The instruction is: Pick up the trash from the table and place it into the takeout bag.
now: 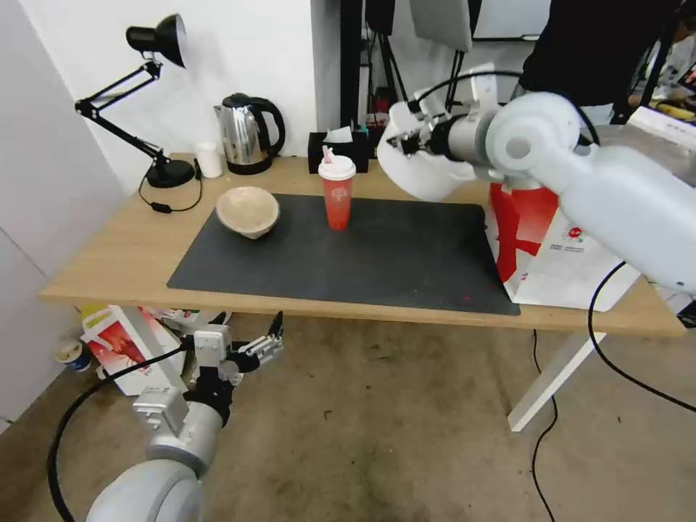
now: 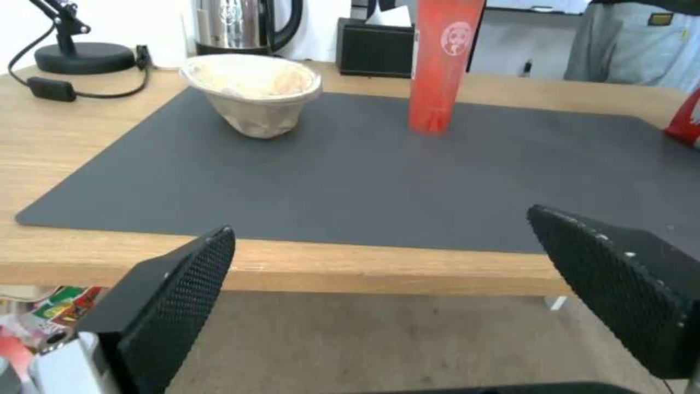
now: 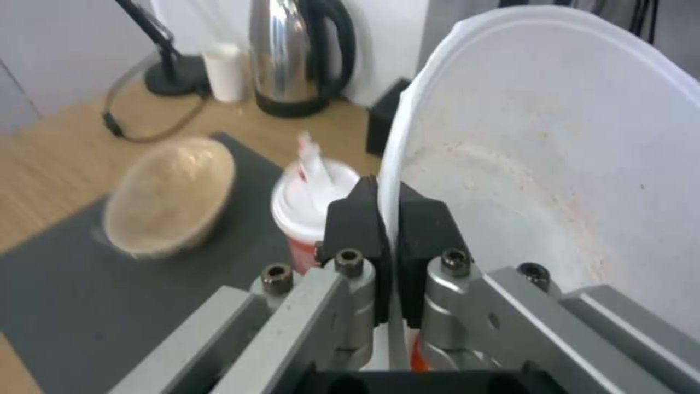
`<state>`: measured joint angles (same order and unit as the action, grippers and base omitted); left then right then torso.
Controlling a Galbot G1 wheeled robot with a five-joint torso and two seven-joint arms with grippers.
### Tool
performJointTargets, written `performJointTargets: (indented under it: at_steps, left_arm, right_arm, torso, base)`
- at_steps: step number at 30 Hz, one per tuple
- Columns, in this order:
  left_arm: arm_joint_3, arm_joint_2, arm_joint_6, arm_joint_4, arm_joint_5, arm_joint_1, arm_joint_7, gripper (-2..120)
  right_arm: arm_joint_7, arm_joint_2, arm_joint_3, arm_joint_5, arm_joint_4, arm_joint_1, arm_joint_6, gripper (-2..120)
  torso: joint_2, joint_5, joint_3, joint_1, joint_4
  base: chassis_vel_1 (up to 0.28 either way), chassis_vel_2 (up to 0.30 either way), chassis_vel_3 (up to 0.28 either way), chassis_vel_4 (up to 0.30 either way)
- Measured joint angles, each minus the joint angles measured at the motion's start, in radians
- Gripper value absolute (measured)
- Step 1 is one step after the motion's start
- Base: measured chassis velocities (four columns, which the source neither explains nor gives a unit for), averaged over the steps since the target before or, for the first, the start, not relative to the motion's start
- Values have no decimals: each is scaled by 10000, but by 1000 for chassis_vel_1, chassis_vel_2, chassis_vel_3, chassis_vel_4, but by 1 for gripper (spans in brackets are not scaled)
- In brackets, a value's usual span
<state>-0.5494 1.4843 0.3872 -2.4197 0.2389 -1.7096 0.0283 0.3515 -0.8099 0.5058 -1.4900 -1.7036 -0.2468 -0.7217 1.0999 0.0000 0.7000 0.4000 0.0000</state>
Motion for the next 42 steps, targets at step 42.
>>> performJointTargets:
  at_steps: [42]
  left_arm:
    - [-21, 12, 16, -260, 6, -123, 10, 100]
  right_arm:
    - [-670, -1182, -766, -478, 1732, -1917, 18, 0]
  torso:
    - [2, -1, 0, 0, 0]
  base:
    - [0, 0, 0, 0]
